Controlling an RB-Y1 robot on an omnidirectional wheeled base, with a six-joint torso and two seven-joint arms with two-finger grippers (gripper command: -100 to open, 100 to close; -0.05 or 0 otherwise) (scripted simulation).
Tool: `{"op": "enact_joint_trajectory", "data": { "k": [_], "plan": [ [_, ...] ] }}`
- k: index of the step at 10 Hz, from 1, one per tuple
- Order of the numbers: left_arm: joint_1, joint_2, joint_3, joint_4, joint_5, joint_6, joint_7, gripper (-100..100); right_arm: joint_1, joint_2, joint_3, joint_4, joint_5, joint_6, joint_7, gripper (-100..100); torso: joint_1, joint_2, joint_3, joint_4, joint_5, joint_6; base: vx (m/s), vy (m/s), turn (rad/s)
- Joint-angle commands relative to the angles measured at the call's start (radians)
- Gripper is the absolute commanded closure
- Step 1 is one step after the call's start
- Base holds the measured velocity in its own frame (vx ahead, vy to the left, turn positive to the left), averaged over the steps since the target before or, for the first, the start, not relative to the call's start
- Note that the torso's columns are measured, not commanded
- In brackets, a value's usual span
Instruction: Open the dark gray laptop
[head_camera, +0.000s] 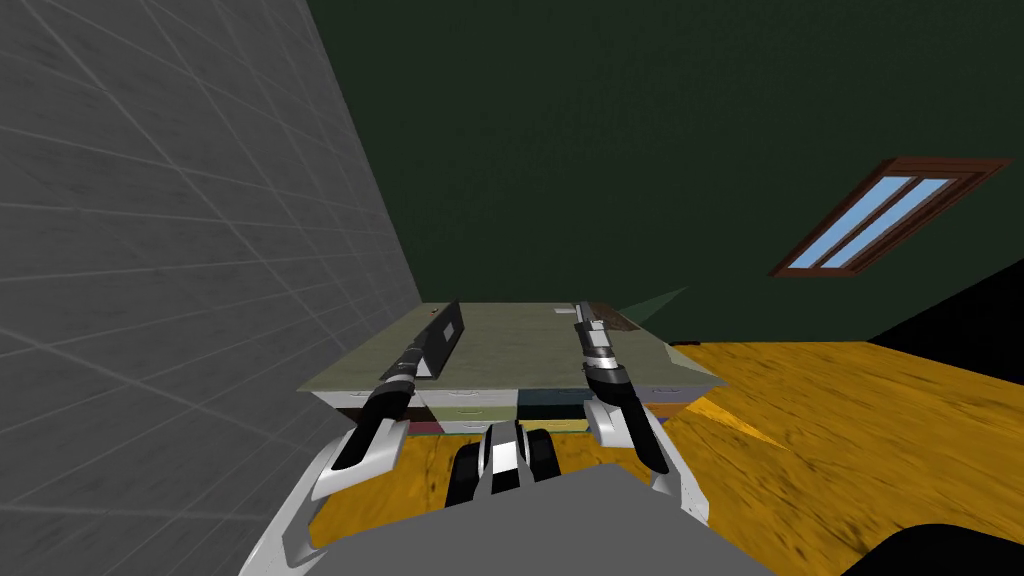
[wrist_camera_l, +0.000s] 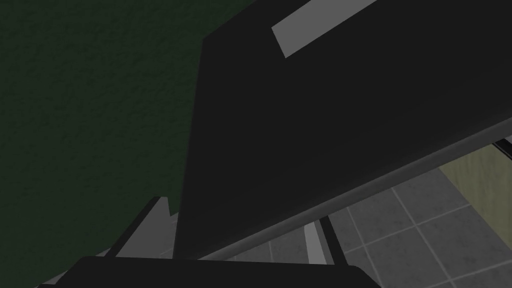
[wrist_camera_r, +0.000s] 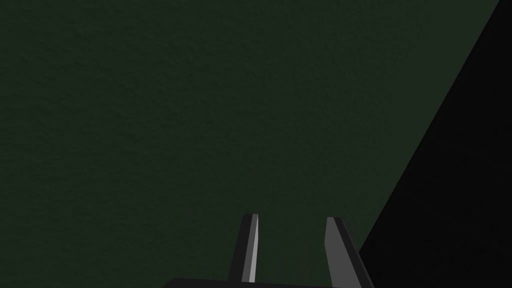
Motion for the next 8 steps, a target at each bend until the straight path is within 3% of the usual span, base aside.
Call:
{"op": "enact_joint_trajectory", "data": {
  "k": [1, 3, 4, 5, 7, 8],
  "plan": [
    [-0.079, 0.043, 0.033, 0.081, -0.005, -0.014, 0.058, 100, 0.0, 0.0, 0.0, 0.0, 0.0, 0.0, 0.0, 0, 0.001, 0.002, 0.001, 0.0, 0.001, 0.002, -0.121, 0.011, -0.131],
    [-0.084, 0.043, 0.033, 0.123, -0.005, -0.014, 0.058, 100, 0.0, 0.0, 0.0, 0.0, 0.0, 0.0, 0.0, 0, 0.001, 0.0, 0.001, -0.002, 0.002, -0.002, -0.052, 0.01, 0.011],
    [-0.143, 0.086, 0.065, 0.16, -0.01, -0.027, 0.107, 100, 0.0, 0.0, 0.0, 0.0, 0.0, 0.0, 0.0, 0, 0.003, -0.004, -0.001, -0.006, 0.004, -0.003, -0.103, 0.008, -0.182],
    [-0.166, 0.086, 0.065, 0.191, -0.01, -0.027, 0.116, 100, 0.0, 0.0, 0.0, 0.0, 0.0, 0.0, 0.0, 0, 0.005, -0.004, -0.002, -0.005, 0.004, 0.0, -0.133, 0.006, -0.117],
    [-0.167, 0.086, 0.065, 0.246, -0.01, -0.027, 0.116, 100, 0.0, 0.0, 0.0, 0.0, 0.0, 0.0, 0.0, 0, 0.003, -0.006, -0.003, -0.006, 0.004, -0.003, -0.037, -0.002, 0.005],
    [-0.237, 0.129, 0.098, 0.282, -0.015, -0.041, 0.163, 100, 0.0, 0.0, 0.0, 0.0, 0.0, 0.0, 0.0, 0, 0.005, -0.011, -0.005, -0.011, 0.007, -0.002, -0.117, -0.013, -0.202]
  ]
}}
